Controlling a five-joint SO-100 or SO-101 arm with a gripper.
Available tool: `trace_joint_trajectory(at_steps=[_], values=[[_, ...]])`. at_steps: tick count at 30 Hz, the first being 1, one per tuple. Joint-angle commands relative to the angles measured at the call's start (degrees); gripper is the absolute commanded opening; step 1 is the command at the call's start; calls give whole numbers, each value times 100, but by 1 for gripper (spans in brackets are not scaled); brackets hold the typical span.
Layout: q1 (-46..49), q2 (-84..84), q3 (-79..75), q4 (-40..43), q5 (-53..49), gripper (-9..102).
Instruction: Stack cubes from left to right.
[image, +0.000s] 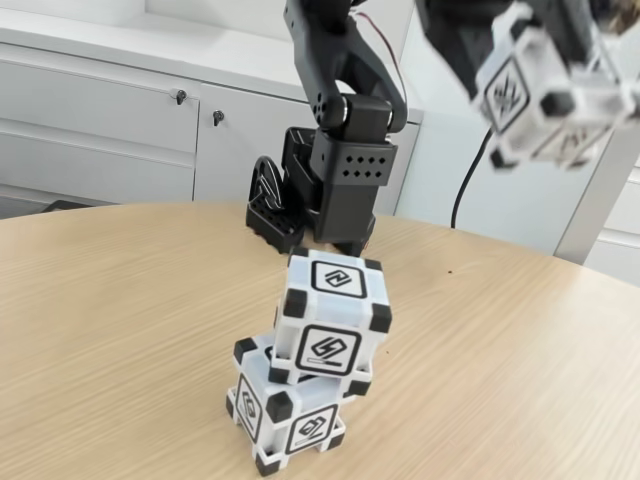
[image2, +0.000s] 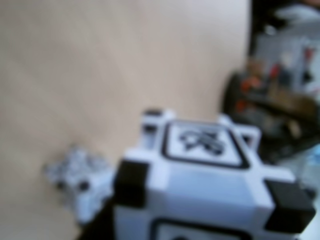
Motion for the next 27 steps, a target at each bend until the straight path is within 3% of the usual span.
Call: trace_joint_trajectory(at_steps=[1,5,8,22,27], values=[[35,-448,-1107,545,88,20],[26,-1151,-2153,1573,44,20],[26,-1696,-2663,1907,-97,19],[62,-2786,-2698,1916,-281,20],[835,-2786,-2698,1916,-299,20]])
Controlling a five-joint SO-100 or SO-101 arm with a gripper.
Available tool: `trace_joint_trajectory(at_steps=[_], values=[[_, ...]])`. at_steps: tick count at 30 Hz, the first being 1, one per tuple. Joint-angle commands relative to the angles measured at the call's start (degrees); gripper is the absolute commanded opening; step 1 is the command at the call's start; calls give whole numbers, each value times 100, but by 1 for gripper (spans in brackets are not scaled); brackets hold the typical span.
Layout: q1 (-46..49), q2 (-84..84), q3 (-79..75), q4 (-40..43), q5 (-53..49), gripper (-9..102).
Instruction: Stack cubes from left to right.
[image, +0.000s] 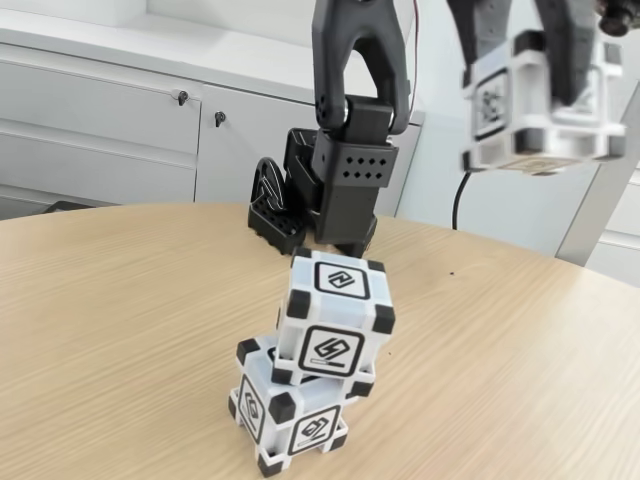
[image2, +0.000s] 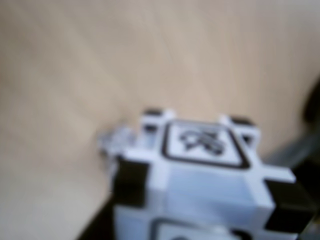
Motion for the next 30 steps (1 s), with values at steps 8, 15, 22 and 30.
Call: trace_joint_trajectory(at_steps=[8,15,22,30], values=[[1125,-343,-220,53,-255,20],[1134,-844,-211,53,-325,20],[1230,-1169,-211,53,-457,20],[1951,-1230,-211,53,-492,21]])
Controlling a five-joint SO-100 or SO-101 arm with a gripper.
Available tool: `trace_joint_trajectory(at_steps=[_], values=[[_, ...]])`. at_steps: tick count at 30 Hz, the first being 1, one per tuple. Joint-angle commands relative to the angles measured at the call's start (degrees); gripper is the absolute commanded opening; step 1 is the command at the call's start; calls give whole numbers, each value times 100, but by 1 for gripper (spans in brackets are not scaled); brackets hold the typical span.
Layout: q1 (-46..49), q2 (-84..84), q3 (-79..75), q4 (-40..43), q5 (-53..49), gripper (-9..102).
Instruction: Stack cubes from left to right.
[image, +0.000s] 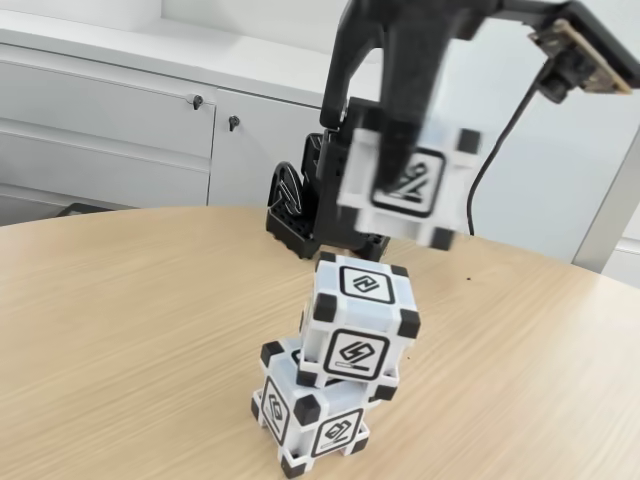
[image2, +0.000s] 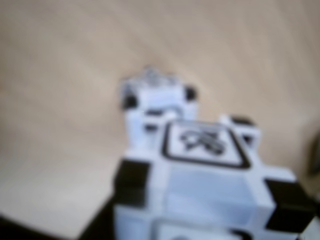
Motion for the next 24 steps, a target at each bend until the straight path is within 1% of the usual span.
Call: trace_joint_trajectory(at_steps=[1,24], values=[[88,-26,-211,53,-53,21],[0,-510,-211,26,88,22]])
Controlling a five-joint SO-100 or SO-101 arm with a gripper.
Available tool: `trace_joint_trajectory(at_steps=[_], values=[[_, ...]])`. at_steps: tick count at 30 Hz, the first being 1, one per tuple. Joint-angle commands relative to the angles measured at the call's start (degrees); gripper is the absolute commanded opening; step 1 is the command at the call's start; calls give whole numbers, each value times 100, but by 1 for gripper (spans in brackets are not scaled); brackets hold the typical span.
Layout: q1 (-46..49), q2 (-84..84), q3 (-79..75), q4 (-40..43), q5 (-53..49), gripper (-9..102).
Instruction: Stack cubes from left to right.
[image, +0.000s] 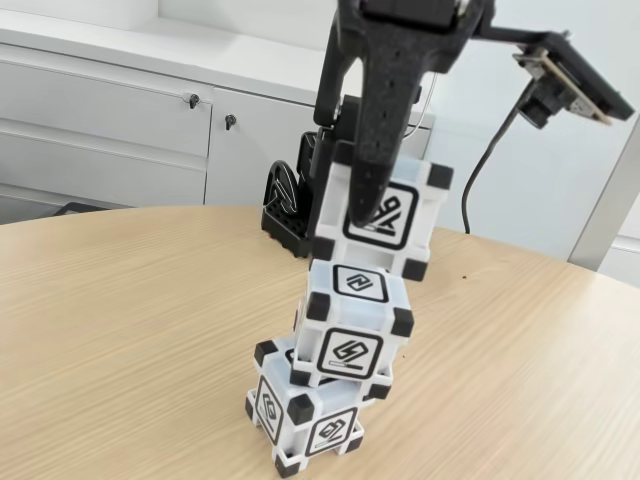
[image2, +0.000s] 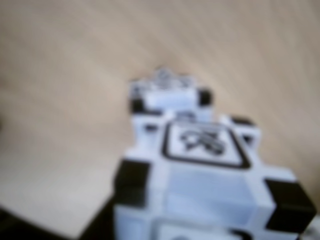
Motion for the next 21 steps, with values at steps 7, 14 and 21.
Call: trace_joint_trajectory(at_steps=[7,14,21], values=[[-35,9,-211,-149,105,22],[-35,-308,-211,-158,53,22],[-35,-334,-211,-167,0,24]])
